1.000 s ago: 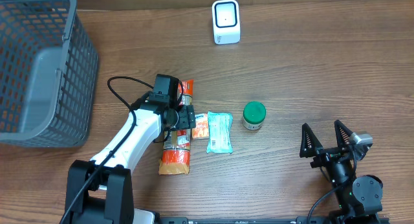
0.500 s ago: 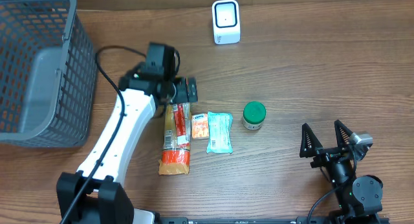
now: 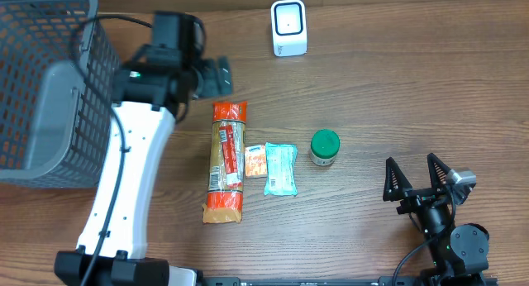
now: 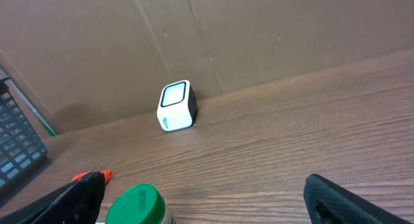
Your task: Scan the item barcode
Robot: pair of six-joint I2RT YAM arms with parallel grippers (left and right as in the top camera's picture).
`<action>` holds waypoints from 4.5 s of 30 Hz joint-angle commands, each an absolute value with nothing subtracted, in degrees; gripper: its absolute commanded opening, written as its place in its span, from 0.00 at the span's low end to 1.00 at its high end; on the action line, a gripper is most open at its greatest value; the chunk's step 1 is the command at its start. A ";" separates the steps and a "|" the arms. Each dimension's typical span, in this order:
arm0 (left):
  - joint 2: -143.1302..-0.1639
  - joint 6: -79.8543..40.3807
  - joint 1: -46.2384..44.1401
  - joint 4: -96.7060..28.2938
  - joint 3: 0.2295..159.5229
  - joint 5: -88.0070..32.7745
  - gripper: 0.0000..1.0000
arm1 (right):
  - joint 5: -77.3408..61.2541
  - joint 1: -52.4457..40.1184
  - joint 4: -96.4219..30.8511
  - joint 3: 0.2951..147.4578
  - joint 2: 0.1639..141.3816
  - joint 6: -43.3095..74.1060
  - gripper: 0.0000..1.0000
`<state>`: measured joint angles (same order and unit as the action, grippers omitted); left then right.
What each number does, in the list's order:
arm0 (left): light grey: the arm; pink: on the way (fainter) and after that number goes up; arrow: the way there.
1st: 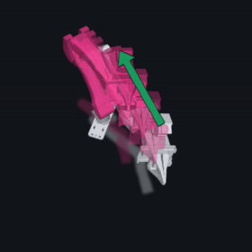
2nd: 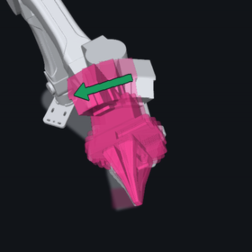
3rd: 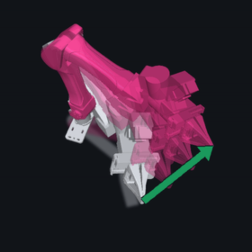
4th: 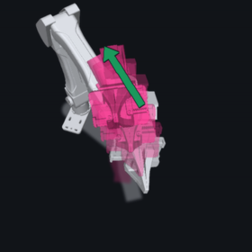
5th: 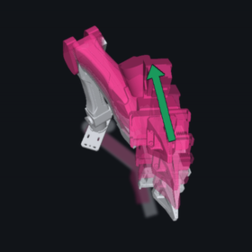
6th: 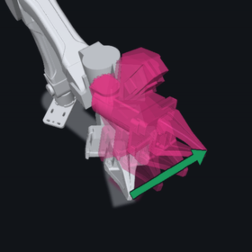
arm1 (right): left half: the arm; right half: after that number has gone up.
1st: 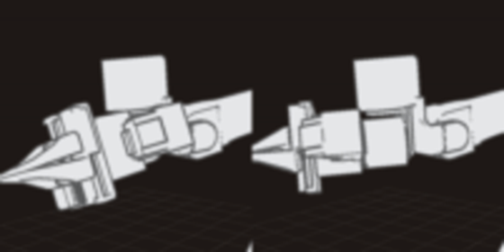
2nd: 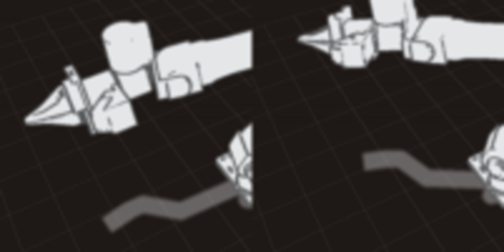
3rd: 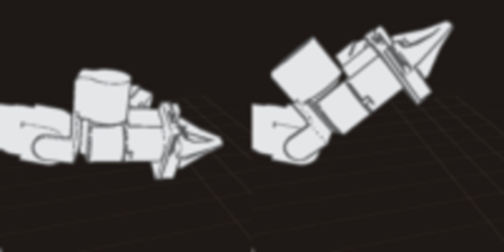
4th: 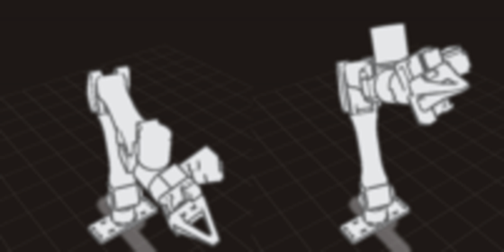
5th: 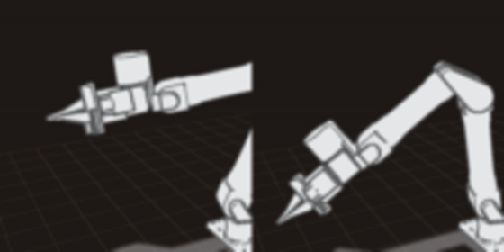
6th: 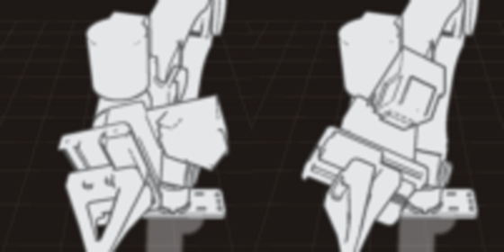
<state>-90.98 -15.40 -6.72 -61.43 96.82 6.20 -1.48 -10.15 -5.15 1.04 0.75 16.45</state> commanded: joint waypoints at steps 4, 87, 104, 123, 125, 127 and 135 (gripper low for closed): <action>-89.89 -12.80 2.00 -61.60 99.22 16.99 1.00 | -1.41 -10.00 -4.80 0.47 0.45 16.12 1.00; -89.89 -12.84 7.86 -61.71 99.20 16.91 1.00 | -1.39 -10.00 -4.80 0.47 0.45 16.12 1.00; -89.89 -12.84 7.86 -61.73 99.20 16.91 1.00 | -1.39 -10.00 -4.80 0.47 0.45 16.12 1.00; -89.89 -12.84 7.86 -61.73 99.20 16.91 1.00 | -1.39 -10.00 -4.80 0.47 0.45 16.12 1.00; -89.89 -12.84 7.86 -61.73 99.20 16.93 1.00 | -1.39 -10.00 -4.80 0.47 0.45 16.12 1.00; -89.89 -12.84 7.86 -61.71 99.20 16.91 1.00 | -1.41 -10.00 -4.80 0.47 0.45 16.12 1.00; -89.89 -12.84 7.86 -61.73 99.20 16.91 1.00 | -1.39 -10.00 -4.80 0.47 0.45 16.12 1.00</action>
<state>-90.70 -13.45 7.90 -61.76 98.06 16.12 -1.45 -10.15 -5.15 1.04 0.75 16.49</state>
